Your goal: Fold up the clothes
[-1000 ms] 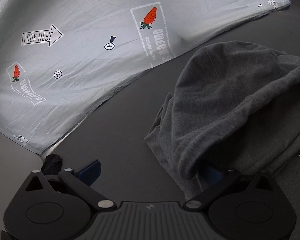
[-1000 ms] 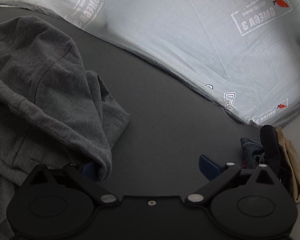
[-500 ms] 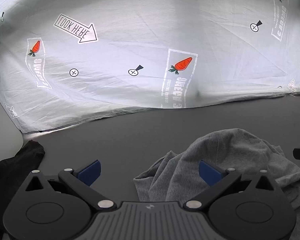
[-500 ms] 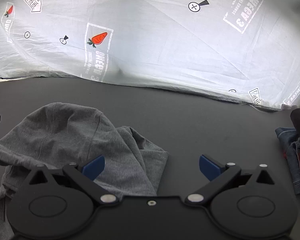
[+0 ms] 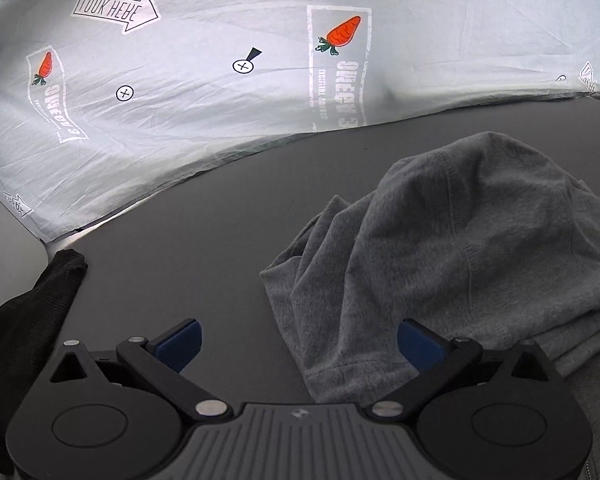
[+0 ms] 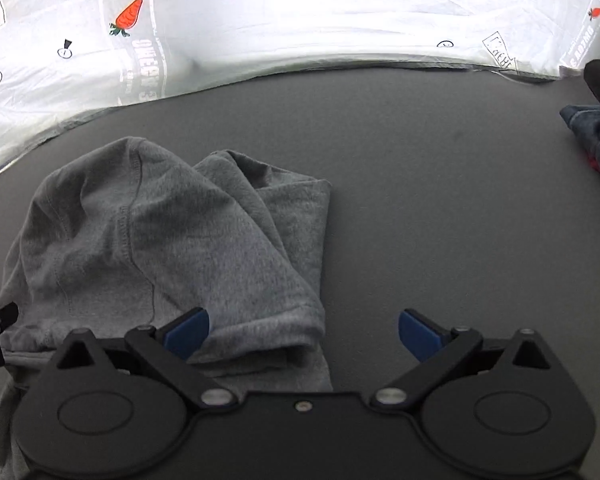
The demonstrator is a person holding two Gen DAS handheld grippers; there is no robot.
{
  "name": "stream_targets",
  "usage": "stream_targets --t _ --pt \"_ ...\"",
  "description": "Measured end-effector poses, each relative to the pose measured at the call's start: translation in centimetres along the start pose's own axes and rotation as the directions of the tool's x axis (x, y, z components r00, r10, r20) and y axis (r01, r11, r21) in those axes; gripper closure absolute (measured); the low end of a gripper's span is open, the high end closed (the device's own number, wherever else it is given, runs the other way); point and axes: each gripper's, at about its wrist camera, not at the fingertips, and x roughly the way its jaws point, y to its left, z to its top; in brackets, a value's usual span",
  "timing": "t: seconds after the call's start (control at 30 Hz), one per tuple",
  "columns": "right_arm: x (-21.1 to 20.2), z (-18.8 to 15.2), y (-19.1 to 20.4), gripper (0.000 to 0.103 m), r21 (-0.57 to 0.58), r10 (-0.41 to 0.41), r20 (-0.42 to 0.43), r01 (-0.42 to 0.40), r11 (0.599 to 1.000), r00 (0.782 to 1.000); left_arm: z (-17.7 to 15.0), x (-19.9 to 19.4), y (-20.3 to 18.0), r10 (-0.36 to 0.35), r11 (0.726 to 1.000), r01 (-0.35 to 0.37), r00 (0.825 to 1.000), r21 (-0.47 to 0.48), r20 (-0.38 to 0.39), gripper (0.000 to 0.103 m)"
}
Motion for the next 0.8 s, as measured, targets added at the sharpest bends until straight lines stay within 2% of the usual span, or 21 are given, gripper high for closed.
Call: stream_targets --t 0.1,0.3,0.37,0.47,0.6,0.67,0.8 --pt "-1.4 -2.2 -1.0 0.002 0.021 0.027 -0.034 -0.026 0.999 0.999 -1.6 -2.1 1.3 -0.016 0.999 0.015 0.999 -0.051 -0.029 0.000" --pt "-3.4 -8.1 -3.1 0.011 0.021 0.054 -0.137 -0.051 0.998 0.989 -7.3 -5.8 3.1 -0.050 0.993 0.037 0.992 -0.113 -0.117 0.000" --pt "-4.2 -9.4 -4.1 0.020 0.045 0.086 -0.152 -0.080 0.996 0.985 -9.0 -6.9 3.4 -0.080 0.986 0.057 0.986 -0.153 -0.146 0.003" --pt "-5.3 -11.0 -5.7 0.027 0.069 0.114 -0.170 -0.104 0.992 0.979 -11.4 -8.4 3.5 -0.130 0.973 0.090 0.974 -0.210 -0.184 0.013" --pt "-6.6 -13.1 -6.9 0.039 0.058 0.147 -0.188 -0.138 0.989 0.971 -14.1 -9.9 3.7 -0.191 0.950 0.121 0.954 -0.287 -0.231 0.037" --pt "-7.3 -14.1 -7.3 0.046 0.042 0.162 -0.197 -0.157 0.987 0.967 -15.3 -10.6 3.7 -0.222 0.936 0.135 0.943 -0.324 -0.249 0.045" --pt "-8.5 -15.8 -7.4 0.050 0.010 0.195 -0.221 -0.198 0.980 0.956 -17.3 -12.3 3.3 -0.263 0.921 0.160 0.929 -0.356 -0.262 0.054"
